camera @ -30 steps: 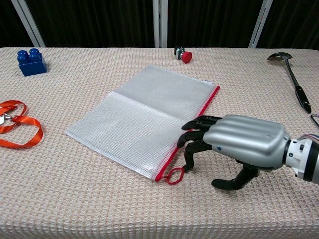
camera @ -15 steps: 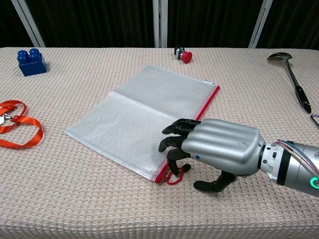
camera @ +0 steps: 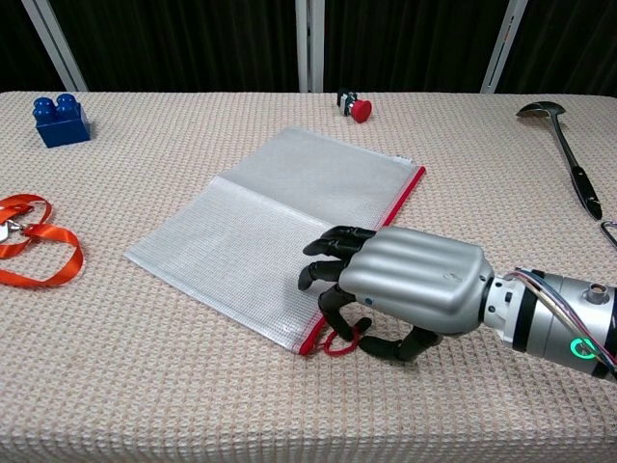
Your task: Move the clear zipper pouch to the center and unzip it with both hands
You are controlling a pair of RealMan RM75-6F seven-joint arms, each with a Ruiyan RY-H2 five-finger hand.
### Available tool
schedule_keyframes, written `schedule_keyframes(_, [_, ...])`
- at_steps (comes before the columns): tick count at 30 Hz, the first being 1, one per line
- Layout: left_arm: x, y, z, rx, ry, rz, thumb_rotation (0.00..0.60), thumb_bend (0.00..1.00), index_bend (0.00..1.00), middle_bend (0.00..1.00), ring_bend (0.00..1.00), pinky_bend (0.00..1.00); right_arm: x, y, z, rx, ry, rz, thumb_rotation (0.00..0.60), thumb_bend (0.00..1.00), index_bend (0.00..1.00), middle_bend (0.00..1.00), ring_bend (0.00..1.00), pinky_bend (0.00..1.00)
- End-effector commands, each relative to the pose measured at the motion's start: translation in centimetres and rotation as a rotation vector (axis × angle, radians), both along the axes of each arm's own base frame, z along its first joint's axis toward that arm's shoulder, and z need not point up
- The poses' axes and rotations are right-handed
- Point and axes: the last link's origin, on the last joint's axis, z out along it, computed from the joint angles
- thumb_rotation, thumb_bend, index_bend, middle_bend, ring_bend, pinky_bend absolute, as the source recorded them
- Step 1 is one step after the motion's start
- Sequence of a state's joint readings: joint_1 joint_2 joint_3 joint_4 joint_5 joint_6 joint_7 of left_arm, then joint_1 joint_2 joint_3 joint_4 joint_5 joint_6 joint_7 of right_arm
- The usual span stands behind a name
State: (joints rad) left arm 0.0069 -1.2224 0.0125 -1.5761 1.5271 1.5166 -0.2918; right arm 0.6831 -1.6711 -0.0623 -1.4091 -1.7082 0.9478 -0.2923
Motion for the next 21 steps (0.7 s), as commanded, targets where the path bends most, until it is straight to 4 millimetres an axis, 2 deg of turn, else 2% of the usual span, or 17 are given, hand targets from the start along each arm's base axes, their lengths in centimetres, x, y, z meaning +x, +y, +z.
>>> schedule_keyframes(1, [-0.1,0.0,0.0,-0.002,-0.004,0.0,0.6,0.09,0.16,0.15,0.1,0.16,-0.2,0.0,-0.2,-0.01,-0.002,0.018,0.6,0.3,0.51,0.17,0.0,0.0])
schedule_keyframes(9, [-0.1,0.0,-0.1,-0.015,-0.029,-0.014,0.6,0.09,0.15,0.14,0.1,0.16,-0.1,0.2,-0.9,-0.013,-0.01,0.042,0.6,0.29,0.49,0.17,0.0,0.0])
schedule_keyframes(11, [-0.1,0.0,-0.1,-0.012,-0.032,-0.014,0.6,0.09,0.15,0.14,0.1,0.16,-0.1,0.3,-1.0,-0.013,-0.018,0.043,0.6,0.32,0.51,0.18,0.0,0.0])
schedule_keyframes(16, [-0.1,0.0,0.0,-0.004,-0.035,-0.022,0.6,0.09,0.15,0.14,0.1,0.16,0.3,0.2,-1.0,-0.019,-0.054,0.041,0.6,0.42,0.66,0.21,0.0,0.0])
schedule_keyframes(21, [0.3,0.4,-0.3,-0.018,-0.032,-0.047,0.6,0.09,0.15,0.14,0.1,0.16,0.8,-0.3,-0.4,-0.052,-0.085,0.053,0.6,0.46,0.74,0.21,0.0,0.0])
